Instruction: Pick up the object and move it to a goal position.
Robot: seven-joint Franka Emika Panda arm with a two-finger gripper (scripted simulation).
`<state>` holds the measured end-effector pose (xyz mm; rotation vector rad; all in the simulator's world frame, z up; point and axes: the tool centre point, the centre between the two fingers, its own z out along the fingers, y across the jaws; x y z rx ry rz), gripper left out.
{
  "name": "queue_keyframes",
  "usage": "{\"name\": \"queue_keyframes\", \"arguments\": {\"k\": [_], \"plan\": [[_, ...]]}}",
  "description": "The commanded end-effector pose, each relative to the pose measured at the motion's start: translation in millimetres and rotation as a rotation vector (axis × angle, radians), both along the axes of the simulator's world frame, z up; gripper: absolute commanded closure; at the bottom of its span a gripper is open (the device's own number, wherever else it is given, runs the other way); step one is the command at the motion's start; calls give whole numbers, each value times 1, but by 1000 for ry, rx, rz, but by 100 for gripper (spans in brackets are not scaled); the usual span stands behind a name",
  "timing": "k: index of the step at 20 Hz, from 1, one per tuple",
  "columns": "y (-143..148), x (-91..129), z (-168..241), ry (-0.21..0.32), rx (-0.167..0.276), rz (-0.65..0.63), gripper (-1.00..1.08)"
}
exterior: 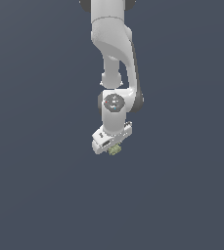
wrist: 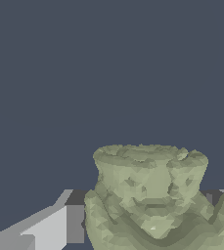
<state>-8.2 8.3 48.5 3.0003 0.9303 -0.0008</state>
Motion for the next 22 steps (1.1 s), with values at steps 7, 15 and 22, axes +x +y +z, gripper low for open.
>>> {"name": "queue_keyframes", "arguments": {"k": [7, 15, 22], "plan": [[28, 8, 45, -1, 0, 1, 108], [73, 21, 118, -1, 0, 1, 108], [116, 35, 188, -1, 0, 2, 108]]}}
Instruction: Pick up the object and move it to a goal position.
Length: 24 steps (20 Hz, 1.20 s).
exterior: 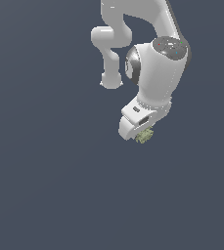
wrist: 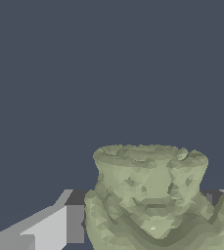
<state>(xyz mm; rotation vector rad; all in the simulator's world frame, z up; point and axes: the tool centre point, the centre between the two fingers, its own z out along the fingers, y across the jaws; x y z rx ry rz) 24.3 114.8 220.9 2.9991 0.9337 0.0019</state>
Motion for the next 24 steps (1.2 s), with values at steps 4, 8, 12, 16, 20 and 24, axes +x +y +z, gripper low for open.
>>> {"name": "queue_keyframes", "arguments": {"k": [4, 8, 12, 16, 20, 24], "plan": [[32, 10, 52, 1, 0, -1, 108], [51, 17, 84, 1, 0, -1, 108], [67, 24, 110, 1, 1, -1, 108], [81, 30, 132, 1, 1, -1, 108], [92, 35, 150, 1, 0, -2, 108], [100, 38, 163, 1, 0, -2, 108]]}}
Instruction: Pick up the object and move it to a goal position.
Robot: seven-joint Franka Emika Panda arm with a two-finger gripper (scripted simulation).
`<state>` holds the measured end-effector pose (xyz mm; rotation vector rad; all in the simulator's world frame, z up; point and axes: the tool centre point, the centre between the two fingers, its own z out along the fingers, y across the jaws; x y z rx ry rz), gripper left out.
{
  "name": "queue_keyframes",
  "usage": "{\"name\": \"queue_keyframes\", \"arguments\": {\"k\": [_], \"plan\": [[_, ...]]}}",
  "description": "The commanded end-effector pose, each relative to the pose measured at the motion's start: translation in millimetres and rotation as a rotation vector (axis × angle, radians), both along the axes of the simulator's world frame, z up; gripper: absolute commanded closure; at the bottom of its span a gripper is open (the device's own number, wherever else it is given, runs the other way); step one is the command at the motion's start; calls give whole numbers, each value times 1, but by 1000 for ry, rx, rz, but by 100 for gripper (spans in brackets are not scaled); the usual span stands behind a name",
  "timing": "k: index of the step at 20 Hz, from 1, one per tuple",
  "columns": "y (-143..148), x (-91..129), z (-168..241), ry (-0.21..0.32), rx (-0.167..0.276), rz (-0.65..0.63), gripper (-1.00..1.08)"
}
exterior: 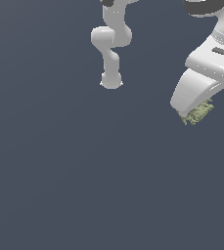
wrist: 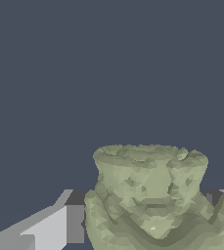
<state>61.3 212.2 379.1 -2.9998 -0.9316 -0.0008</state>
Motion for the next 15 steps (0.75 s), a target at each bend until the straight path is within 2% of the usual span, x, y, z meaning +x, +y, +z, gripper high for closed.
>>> {"name": "queue_keyframes", "arguments": {"k": [1, 15], "plan": [[4, 2, 7, 0, 0, -1, 108], [13, 7, 21, 0, -1, 0, 108]]}}
